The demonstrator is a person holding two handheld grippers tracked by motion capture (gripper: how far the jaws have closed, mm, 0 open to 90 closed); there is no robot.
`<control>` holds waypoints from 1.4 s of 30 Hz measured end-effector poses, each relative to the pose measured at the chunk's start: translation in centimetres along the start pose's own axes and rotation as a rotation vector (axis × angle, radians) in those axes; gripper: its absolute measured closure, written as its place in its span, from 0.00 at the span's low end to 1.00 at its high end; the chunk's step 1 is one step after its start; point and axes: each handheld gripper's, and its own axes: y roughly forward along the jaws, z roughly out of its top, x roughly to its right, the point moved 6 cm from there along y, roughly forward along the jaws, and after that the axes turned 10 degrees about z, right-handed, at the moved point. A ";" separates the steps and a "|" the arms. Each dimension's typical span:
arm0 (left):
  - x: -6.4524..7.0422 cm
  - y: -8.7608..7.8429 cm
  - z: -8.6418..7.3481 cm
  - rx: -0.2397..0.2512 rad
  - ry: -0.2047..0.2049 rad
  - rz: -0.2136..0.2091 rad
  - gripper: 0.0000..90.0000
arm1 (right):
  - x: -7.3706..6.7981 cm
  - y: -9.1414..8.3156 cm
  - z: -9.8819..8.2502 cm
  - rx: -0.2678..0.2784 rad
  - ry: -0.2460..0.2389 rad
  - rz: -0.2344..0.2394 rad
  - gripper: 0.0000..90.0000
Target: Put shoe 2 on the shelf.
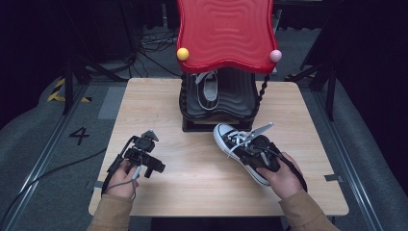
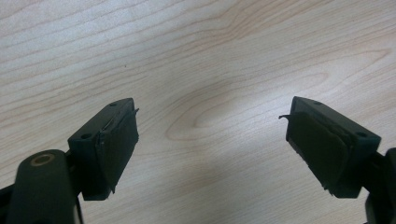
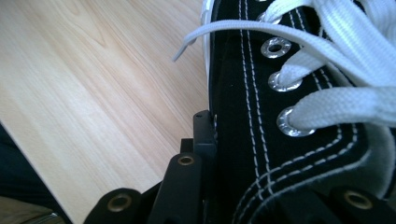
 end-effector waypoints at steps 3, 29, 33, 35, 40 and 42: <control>-0.1 0.1 0.0 -0.003 -0.002 0.000 0.19 | 0.0 -1.0 0.6 0.024 0.002 -0.003 0.96; -0.3 0.2 -0.1 -0.006 -0.001 -0.012 0.19 | 3.8 -5.7 6.7 0.161 0.055 -0.159 0.96; -0.5 0.2 -0.1 -0.003 -0.007 -0.013 0.19 | 4.6 -5.8 7.9 0.190 0.067 -0.192 0.96; -0.5 0.2 -0.1 -0.002 -0.007 -0.014 0.19 | 4.7 -5.8 8.1 0.192 0.065 -0.198 0.96; -0.5 0.2 0.0 0.000 -0.007 -0.016 0.19 | 5.2 -5.7 9.3 0.230 0.075 -0.236 0.96; -0.5 0.2 -0.1 0.000 -0.008 -0.017 0.19 | 5.4 -5.5 9.8 0.238 0.077 -0.243 0.96</control>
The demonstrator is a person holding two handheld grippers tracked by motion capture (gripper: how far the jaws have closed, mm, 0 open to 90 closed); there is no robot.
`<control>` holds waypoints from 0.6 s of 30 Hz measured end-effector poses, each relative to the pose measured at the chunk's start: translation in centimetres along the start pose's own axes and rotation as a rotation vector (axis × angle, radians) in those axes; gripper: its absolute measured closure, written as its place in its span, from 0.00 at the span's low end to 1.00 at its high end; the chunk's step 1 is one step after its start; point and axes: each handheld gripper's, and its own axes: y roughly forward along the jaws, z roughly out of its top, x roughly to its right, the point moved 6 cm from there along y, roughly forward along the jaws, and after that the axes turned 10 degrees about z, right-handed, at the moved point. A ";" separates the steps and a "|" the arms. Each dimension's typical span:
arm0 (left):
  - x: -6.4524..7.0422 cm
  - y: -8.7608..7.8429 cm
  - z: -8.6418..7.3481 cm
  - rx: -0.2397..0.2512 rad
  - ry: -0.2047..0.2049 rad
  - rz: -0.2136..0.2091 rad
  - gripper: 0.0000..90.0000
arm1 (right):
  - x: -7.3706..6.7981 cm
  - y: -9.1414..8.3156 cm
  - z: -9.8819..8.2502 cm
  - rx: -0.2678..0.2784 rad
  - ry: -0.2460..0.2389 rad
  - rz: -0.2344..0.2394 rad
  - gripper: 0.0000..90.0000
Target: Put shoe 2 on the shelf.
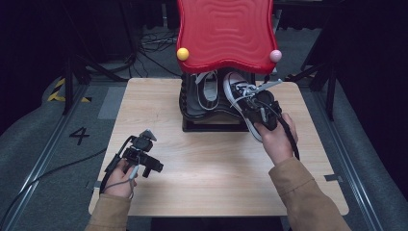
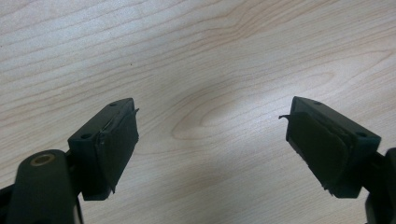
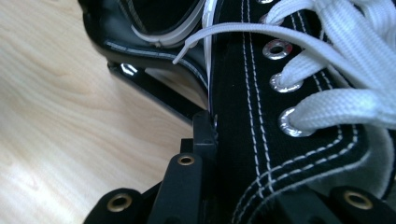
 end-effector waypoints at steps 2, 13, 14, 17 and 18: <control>-0.1 0.0 0.0 0.001 0.000 0.000 0.19 | 0.1 0.5 0.5 0.007 0.000 -0.020 0.96; -0.3 0.2 -0.1 -0.007 0.006 -0.009 0.19 | 0.6 3.0 1.7 0.033 0.011 -0.130 0.96; -0.4 0.2 -0.2 -0.007 0.004 -0.014 0.19 | 0.7 3.4 1.8 0.034 0.011 -0.132 0.96; -0.5 0.2 -0.2 -0.003 0.001 -0.012 0.19 | 1.0 3.8 1.8 0.036 0.020 -0.136 0.96; -0.7 0.2 -0.2 -0.007 0.001 -0.012 0.19 | 1.1 3.9 1.9 0.039 0.027 -0.136 0.96</control>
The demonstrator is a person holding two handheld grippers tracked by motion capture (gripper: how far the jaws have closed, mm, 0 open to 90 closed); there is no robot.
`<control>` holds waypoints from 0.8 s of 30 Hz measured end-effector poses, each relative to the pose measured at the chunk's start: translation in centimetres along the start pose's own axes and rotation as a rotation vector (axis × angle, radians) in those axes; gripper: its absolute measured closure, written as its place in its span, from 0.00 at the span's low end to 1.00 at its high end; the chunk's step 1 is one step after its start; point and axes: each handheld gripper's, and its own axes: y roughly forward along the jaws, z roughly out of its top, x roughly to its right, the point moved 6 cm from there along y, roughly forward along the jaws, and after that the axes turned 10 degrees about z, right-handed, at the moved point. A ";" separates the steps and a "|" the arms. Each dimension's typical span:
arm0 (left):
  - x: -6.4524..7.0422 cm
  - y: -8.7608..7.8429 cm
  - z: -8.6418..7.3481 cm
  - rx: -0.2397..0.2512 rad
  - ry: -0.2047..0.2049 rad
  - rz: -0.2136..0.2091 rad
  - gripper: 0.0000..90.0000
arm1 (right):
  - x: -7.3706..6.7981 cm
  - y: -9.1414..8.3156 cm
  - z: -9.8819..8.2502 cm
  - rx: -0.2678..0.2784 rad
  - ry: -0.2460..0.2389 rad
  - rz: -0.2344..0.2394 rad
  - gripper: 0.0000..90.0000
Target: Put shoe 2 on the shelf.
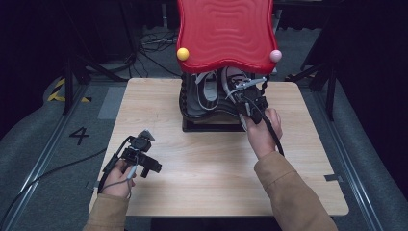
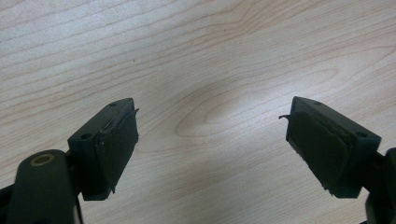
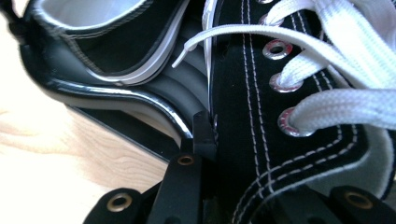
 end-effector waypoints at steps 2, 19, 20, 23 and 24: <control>-0.1 0.1 -0.1 -0.003 -0.005 -0.002 0.19 | 0.0 0.2 0.3 0.007 0.010 -0.001 0.95; 0.0 0.2 -0.2 -0.010 -0.009 -0.006 0.19 | -1.0 2.4 0.5 -0.098 0.045 0.076 0.67; 0.3 0.2 0.1 -0.009 0.004 -0.009 0.19 | -0.9 1.8 0.2 -0.091 0.066 0.114 0.66; 0.7 0.0 0.4 -0.006 0.012 -0.011 0.19 | -0.9 1.0 -0.1 -0.082 0.077 0.164 0.62; 0.9 0.0 0.7 -0.001 0.023 -0.010 0.19 | -1.0 0.0 -0.6 -0.069 0.067 0.201 0.62</control>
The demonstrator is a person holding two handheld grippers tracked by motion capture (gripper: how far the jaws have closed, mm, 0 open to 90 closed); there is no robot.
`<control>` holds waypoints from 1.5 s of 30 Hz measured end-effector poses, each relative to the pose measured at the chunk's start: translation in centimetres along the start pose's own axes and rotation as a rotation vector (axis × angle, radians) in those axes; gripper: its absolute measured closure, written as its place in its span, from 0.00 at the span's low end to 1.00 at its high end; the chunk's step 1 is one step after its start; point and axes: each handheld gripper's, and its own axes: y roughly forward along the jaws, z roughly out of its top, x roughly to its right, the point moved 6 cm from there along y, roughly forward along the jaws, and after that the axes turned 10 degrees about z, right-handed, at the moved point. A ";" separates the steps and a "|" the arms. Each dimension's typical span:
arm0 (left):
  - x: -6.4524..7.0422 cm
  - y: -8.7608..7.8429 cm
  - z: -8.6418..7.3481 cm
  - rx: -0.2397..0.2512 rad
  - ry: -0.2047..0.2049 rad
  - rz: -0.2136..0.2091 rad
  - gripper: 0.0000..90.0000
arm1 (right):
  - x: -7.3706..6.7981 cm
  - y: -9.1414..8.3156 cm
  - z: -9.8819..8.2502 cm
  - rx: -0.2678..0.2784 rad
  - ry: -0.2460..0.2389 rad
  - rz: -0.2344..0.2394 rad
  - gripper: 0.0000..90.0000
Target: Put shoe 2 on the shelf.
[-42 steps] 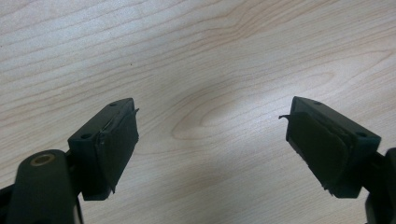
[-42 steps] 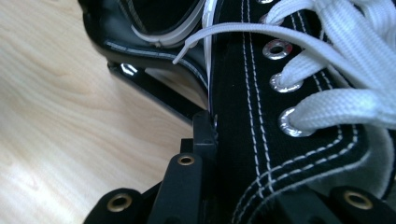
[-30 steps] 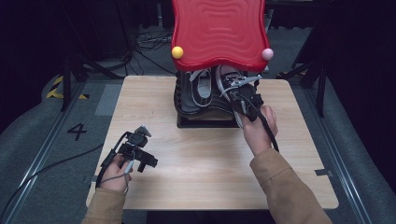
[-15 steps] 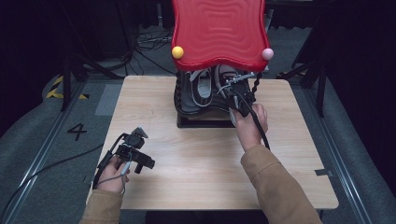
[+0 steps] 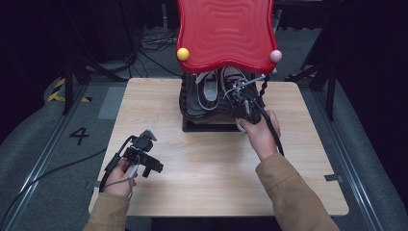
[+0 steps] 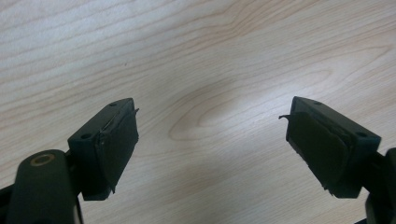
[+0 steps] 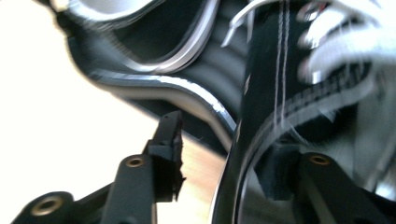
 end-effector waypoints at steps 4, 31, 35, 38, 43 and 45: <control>0.3 0.1 0.5 -0.005 0.008 0.002 0.19 | -0.5 -2.5 -0.8 0.066 -0.112 -0.004 0.65; 0.9 0.4 0.8 -0.016 0.022 0.012 0.19 | 2.9 -4.8 -10.8 -0.074 -0.259 0.194 0.99; 1.0 0.5 0.9 -0.018 0.023 0.011 0.19 | 3.2 -3.2 -10.9 -0.083 -0.263 0.210 1.00; 0.9 0.5 0.8 -0.018 0.025 0.010 0.19 | 3.2 -2.3 -10.8 -0.103 -0.282 0.226 1.00; 0.7 0.5 0.6 -0.018 0.020 0.012 0.19 | 3.3 -1.7 -10.2 -0.084 -0.300 0.236 1.00; 0.7 0.5 0.5 -0.020 0.019 0.012 0.19 | 3.4 -1.5 -9.8 -0.066 -0.303 0.226 1.00</control>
